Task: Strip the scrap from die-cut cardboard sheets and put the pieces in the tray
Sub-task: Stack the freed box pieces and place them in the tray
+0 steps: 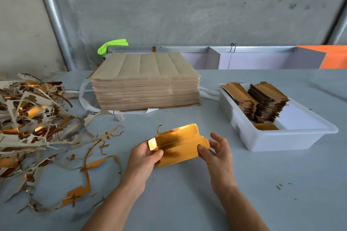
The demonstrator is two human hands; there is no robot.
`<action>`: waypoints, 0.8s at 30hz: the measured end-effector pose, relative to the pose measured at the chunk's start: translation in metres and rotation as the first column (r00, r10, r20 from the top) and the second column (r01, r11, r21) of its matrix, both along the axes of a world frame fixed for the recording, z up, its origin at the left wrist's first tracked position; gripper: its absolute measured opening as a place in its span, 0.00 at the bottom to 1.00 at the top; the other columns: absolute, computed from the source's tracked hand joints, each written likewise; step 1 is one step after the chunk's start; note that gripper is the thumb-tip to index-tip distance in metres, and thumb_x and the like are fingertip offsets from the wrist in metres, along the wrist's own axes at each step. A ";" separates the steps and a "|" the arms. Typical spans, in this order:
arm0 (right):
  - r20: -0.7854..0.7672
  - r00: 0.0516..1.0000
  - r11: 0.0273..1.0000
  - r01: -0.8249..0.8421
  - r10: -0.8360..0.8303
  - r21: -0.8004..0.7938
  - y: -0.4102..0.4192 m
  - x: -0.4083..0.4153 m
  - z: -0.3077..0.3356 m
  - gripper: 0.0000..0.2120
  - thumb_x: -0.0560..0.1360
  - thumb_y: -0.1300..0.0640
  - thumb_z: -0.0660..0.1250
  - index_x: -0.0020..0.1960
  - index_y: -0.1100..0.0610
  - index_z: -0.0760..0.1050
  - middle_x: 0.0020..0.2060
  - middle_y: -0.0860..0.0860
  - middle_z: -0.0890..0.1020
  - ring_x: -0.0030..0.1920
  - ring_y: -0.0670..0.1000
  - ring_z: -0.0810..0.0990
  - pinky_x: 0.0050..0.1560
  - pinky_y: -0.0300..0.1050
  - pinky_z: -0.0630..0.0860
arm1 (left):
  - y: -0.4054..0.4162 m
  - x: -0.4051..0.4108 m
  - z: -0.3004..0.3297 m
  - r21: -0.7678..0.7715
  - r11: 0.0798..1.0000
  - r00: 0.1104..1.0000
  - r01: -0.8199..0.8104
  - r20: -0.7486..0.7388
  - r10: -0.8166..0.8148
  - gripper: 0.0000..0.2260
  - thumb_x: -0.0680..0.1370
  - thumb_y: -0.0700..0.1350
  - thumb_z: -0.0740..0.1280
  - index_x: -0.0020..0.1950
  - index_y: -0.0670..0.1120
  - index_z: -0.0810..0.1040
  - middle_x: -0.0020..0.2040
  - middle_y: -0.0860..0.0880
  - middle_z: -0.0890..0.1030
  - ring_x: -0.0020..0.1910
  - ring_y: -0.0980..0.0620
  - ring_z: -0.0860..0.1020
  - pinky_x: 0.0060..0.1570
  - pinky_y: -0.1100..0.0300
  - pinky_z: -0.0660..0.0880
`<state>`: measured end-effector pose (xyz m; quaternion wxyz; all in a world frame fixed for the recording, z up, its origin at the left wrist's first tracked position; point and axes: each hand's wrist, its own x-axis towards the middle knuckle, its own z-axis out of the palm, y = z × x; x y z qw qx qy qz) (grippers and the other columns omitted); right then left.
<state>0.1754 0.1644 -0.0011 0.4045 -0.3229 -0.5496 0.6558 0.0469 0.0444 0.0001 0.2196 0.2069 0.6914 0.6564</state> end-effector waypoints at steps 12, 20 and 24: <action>-0.073 0.995 0.943 -0.086 0.066 -0.320 -0.003 0.019 0.043 0.06 0.76 0.71 0.62 0.46 0.66 0.78 0.35 0.57 0.84 0.35 0.53 0.84 0.37 0.43 0.81 | 0.033 0.045 0.038 0.071 0.997 0.973 0.006 0.230 -0.022 0.03 0.75 0.36 0.69 0.47 0.42 0.79 0.40 0.43 0.84 0.38 0.45 0.82 0.35 0.56 0.76; -0.074 0.996 0.927 -0.065 0.041 -0.369 0.037 0.044 0.073 0.04 0.74 0.71 0.64 0.45 0.65 0.75 0.33 0.58 0.80 0.33 0.52 0.82 0.37 0.44 0.80 | 0.072 0.049 0.073 0.094 0.993 0.972 0.064 0.221 -0.084 0.01 0.76 0.33 0.66 0.45 0.37 0.77 0.36 0.41 0.80 0.29 0.48 0.80 0.28 0.60 0.77; -0.069 0.997 0.943 -0.009 -0.015 -0.333 0.076 0.064 0.096 0.04 0.75 0.68 0.65 0.49 0.62 0.75 0.32 0.55 0.84 0.32 0.51 0.84 0.35 0.44 0.79 | 0.107 0.058 0.090 0.086 0.991 0.982 0.103 0.149 -0.115 0.03 0.76 0.34 0.67 0.44 0.40 0.77 0.39 0.41 0.80 0.31 0.50 0.80 0.33 0.59 0.77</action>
